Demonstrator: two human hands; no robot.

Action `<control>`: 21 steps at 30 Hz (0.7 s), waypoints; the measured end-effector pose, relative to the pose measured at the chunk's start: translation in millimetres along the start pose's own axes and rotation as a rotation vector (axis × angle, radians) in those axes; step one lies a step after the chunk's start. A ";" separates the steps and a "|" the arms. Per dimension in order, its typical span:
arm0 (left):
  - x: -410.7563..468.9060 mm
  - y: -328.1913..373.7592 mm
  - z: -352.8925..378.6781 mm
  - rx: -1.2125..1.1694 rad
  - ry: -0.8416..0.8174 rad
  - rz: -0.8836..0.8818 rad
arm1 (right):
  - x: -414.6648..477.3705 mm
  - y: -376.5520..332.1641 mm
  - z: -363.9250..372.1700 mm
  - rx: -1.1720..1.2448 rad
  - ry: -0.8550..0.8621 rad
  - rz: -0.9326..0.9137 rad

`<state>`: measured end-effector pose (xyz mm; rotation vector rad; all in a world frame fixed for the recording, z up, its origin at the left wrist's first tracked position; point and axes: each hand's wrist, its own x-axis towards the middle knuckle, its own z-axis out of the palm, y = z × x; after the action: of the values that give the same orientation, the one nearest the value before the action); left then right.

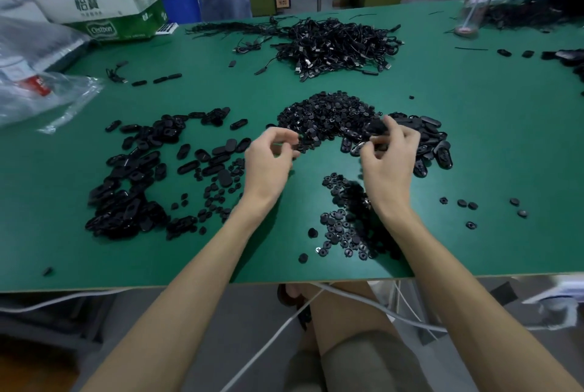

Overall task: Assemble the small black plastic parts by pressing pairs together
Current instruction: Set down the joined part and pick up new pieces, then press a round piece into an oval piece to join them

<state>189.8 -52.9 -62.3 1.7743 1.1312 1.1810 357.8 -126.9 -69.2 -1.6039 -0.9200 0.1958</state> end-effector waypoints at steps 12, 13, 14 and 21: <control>79.1 -54.8 -132.8 0.994 0.027 -0.176 | -1.8 2.7 4.2 -0.081 -0.124 -0.027; 83.4 -59.2 -139.0 1.040 -0.028 -0.216 | -2.5 3.1 5.0 -0.090 -0.143 -0.037; 86.3 -62.2 -143.9 1.073 -0.082 -0.253 | -2.9 3.6 6.0 -0.099 -0.161 -0.051; 79.7 -73.7 -142.4 1.297 -0.031 -0.036 | -4.4 7.5 12.7 -0.323 -0.440 -0.279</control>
<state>51.3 60.4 -56.1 2.5895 2.1475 0.2852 350.7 -119.9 -80.9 -1.7357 -1.5681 0.2164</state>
